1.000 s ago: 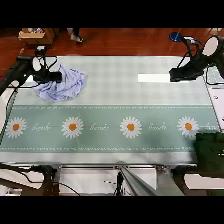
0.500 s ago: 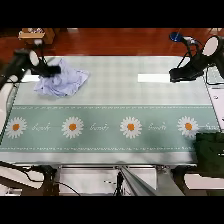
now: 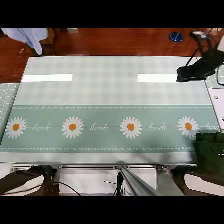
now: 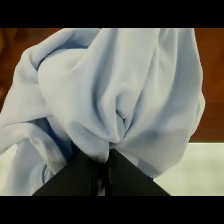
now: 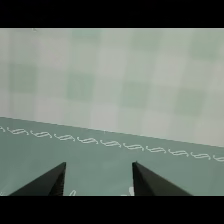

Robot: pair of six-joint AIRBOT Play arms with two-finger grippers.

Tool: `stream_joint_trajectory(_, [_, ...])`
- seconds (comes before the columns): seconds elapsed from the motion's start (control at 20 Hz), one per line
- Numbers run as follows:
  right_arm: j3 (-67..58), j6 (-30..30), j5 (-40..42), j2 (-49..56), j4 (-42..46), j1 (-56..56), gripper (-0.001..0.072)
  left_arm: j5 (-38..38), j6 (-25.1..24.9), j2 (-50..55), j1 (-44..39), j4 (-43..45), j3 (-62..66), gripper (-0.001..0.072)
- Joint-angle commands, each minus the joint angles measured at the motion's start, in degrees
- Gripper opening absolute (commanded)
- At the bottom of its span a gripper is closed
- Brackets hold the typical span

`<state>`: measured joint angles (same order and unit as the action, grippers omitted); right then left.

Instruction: Fold the shirts.

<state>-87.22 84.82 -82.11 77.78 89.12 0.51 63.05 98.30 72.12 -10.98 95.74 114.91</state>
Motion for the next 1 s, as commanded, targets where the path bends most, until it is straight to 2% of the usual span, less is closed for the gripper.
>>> stream_joint_trajectory(0.0, [0.0, 0.0, -0.7, -6.0, 0.3, 0.0, 0.0477, 2.2, 0.0, -7.8, -8.4, -0.9, 1.9, 0.0025])
stream_joint_trajectory(0.25, [0.0, 0.0, -1.6, -11.6, 4.6, 0.0, 0.0477, 5.6, 0.0, -8.2, -22.2, -7.1, -0.3, 0.0025])
stream_joint_trajectory(0.5, [0.0, 0.0, -1.1, -12.3, 5.0, 0.0, 0.0477, 5.5, 2.1, -3.8, -33.7, -7.6, -13.2, 0.0025])
stream_joint_trajectory(0.6, [0.0, 0.0, -0.6, -12.3, 5.0, 0.0, 0.0477, 4.5, 2.1, -0.4, -36.3, -7.6, -19.5, 0.0025])
stream_joint_trajectory(0.75, [0.0, 0.0, -0.4, -12.3, 4.9, 0.0, 0.0477, -0.8, 2.1, 5.1, -38.7, -8.2, -28.4, 0.0025])
stream_joint_trajectory(0.95, [0.0, 0.0, -0.4, -12.2, 3.8, 0.0, 0.0477, -3.5, 1.8, 13.0, -39.1, -9.2, -33.6, 0.0026])
